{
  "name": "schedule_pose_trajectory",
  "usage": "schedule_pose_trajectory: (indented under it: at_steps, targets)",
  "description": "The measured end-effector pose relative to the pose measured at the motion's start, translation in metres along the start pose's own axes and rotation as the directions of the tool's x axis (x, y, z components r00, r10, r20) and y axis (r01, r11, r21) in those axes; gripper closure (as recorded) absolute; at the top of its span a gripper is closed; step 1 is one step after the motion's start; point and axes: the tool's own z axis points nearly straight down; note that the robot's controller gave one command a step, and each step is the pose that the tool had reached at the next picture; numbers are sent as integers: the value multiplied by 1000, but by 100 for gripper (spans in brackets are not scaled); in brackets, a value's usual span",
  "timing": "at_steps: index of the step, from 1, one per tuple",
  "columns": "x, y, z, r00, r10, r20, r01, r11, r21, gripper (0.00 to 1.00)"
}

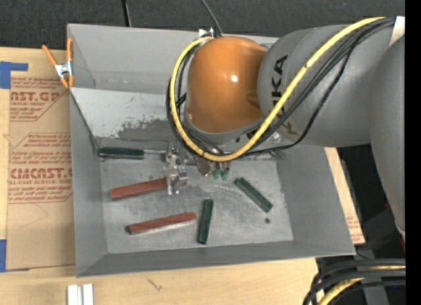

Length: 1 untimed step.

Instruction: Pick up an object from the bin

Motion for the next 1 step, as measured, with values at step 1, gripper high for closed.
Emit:
schedule_pose_trajectory:
  at_steps: [1]
  targets:
    - [0,0,0,1000,0,0,0,1000,0,100]
